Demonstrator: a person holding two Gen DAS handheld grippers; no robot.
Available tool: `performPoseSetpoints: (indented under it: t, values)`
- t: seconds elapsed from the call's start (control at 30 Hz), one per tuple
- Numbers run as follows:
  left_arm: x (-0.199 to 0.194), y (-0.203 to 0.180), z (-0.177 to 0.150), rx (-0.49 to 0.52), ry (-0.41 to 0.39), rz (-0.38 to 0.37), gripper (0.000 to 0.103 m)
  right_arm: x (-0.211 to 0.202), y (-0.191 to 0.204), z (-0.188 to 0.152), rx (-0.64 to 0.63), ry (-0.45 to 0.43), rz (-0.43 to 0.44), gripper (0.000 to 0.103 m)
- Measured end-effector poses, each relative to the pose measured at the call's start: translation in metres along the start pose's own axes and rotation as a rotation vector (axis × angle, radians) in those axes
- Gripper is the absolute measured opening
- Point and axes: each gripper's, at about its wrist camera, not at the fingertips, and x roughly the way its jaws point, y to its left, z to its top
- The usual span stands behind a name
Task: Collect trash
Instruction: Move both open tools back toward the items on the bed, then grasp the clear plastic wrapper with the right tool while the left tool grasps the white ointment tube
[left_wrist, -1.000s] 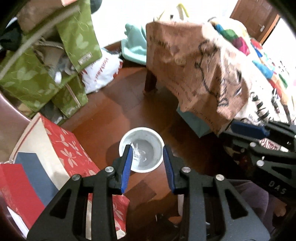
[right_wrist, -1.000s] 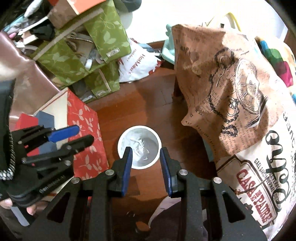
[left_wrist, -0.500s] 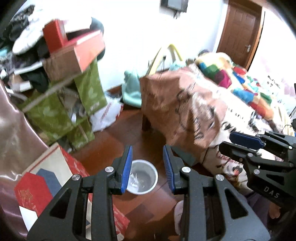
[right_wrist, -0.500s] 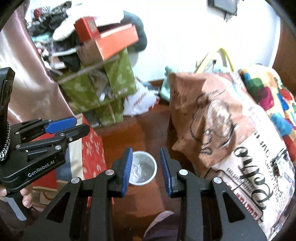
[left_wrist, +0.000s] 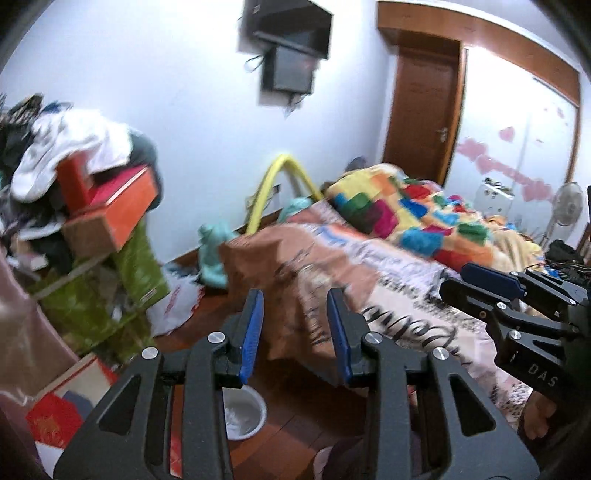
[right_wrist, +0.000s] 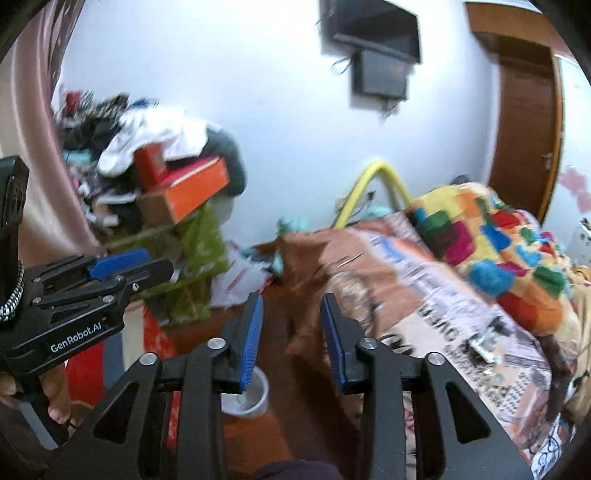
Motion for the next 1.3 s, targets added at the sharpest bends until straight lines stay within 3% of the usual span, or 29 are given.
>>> performPoseSetpoints:
  t: [0.07, 0.2, 0.5, 0.87, 1.07, 1.3]
  values:
    - [0.0, -0.021, 0.008, 0.023, -0.022, -0.022, 0.04, -0.014, -0.015, 0.001, 0.02, -0.038, -0.033, 0.048]
    - [0.005, -0.061, 0.022, 0.049, -0.054, -0.077, 0.058, -0.04, -0.051, 0.003, 0.055, -0.094, -0.123, 0.052]
    - [0.039, -0.148, 0.046, 0.112, -0.054, -0.188, 0.066, -0.064, -0.133, -0.009, 0.148, -0.106, -0.279, 0.058]
    - [0.115, -0.234, 0.049, 0.203, 0.046, -0.297, 0.067, -0.055, -0.227, -0.046, 0.243, -0.018, -0.396, 0.058]
    - [0.175, -0.27, 0.033, 0.265, 0.141, -0.329, 0.067, -0.031, -0.267, -0.073, 0.31, 0.079, -0.415, 0.058]
    - [0.238, -0.288, 0.009, 0.297, 0.245, -0.341, 0.067, 0.017, -0.297, -0.105, 0.342, 0.218, -0.387, 0.058]
